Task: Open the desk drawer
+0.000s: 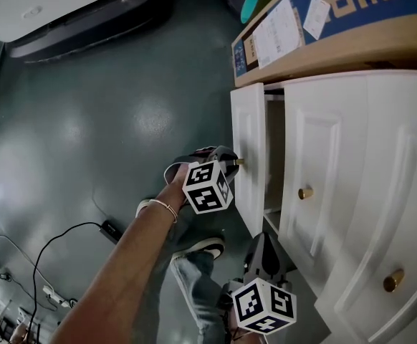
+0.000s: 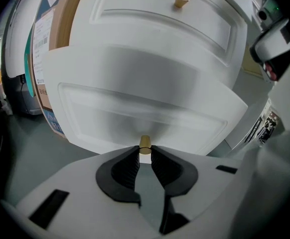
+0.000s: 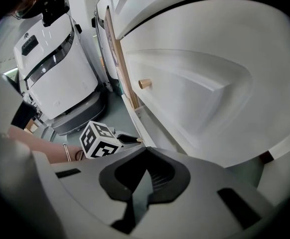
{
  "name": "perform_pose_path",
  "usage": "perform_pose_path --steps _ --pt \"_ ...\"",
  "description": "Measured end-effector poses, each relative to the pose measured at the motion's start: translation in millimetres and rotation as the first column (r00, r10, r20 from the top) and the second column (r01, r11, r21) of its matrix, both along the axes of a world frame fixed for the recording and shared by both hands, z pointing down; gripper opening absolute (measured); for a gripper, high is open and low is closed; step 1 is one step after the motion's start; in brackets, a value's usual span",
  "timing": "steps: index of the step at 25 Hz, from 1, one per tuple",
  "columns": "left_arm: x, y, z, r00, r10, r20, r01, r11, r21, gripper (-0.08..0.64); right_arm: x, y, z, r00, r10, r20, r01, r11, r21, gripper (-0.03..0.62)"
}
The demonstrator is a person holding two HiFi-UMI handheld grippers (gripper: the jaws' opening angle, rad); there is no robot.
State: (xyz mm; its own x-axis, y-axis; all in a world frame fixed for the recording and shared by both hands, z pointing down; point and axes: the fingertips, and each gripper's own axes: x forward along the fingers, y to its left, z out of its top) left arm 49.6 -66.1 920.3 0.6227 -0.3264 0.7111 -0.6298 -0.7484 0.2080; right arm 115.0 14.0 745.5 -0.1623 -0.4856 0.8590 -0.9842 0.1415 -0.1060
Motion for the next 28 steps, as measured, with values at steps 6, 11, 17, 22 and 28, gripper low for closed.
perform_pose_path --steps 6,11,17,22,28 --pt "-12.5 10.8 0.5 1.000 0.024 0.010 -0.024 0.999 -0.023 0.085 -10.9 -2.0 -5.7 1.000 0.008 0.002 -0.008 1.000 -0.006 0.006" --pt "-18.7 15.9 0.2 0.999 0.035 0.017 -0.035 0.999 -0.034 0.084 -15.0 -2.2 -7.1 1.000 0.030 0.007 -0.030 0.999 -0.019 0.006" --pt "-29.0 23.5 0.4 0.999 0.029 0.015 -0.028 0.998 -0.053 0.084 -23.9 -2.4 -8.3 0.999 0.033 0.010 -0.033 0.999 -0.028 0.006" --pt "-39.4 32.3 0.9 1.000 0.010 0.009 -0.010 0.997 -0.076 0.084 -31.6 -3.6 -10.4 0.999 0.036 0.014 -0.035 0.999 -0.032 0.006" --pt "-53.9 43.2 1.6 1.000 -0.001 0.011 0.002 0.996 -0.090 0.084 -44.7 -4.4 -13.2 0.999 0.024 0.021 -0.023 0.999 -0.030 0.006"
